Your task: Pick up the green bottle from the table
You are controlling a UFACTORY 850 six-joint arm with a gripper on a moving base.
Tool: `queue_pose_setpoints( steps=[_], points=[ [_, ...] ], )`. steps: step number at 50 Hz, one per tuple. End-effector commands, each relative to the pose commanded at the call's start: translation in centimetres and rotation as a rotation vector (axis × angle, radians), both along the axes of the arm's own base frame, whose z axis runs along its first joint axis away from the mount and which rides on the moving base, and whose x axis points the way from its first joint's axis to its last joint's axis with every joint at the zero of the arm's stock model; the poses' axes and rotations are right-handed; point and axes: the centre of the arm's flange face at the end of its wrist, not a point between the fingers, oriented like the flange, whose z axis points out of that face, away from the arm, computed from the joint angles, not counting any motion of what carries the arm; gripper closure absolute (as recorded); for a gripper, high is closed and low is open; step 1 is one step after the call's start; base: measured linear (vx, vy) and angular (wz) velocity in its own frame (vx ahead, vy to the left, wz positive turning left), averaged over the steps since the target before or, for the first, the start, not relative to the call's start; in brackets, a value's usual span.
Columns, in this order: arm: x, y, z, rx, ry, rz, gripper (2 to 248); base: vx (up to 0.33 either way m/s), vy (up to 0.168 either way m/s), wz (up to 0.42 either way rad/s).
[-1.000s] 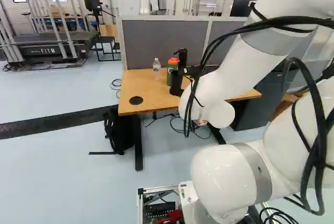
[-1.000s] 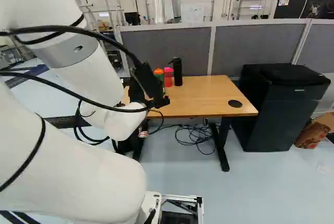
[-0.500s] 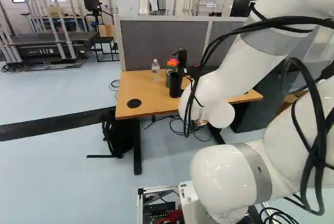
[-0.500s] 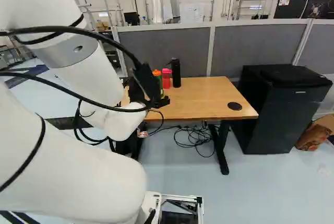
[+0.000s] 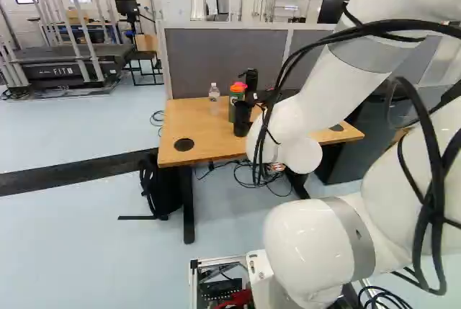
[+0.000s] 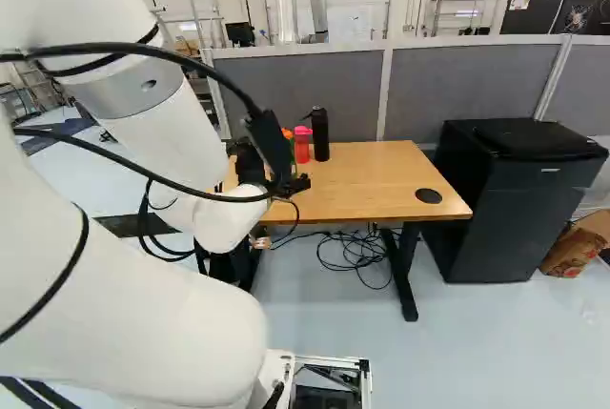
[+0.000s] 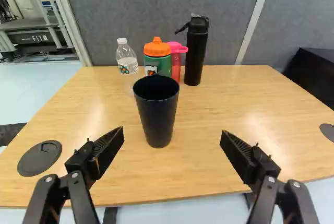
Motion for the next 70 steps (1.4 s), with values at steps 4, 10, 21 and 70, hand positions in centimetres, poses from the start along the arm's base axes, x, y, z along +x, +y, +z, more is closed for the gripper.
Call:
queue_pose_setpoints(
  steps=[4, 10, 21, 70],
  points=[
    [0.2, 0.0, 0.3, 0.000, -0.009, 0.000, 3, 0.000, 0.000, 0.000],
    [0.5, 0.0, 0.8, 0.000, -0.025, 0.000, 3, 0.000, 0.000, 0.000],
    [1.3, 0.0, 1.9, 0.000, -0.054, 0.000, 3, 0.000, 0.000, 0.000],
    [9.0, 0.0, 7.0, 0.000, -0.123, 0.000, 3, 0.000, 0.000, 0.000]
  ],
)
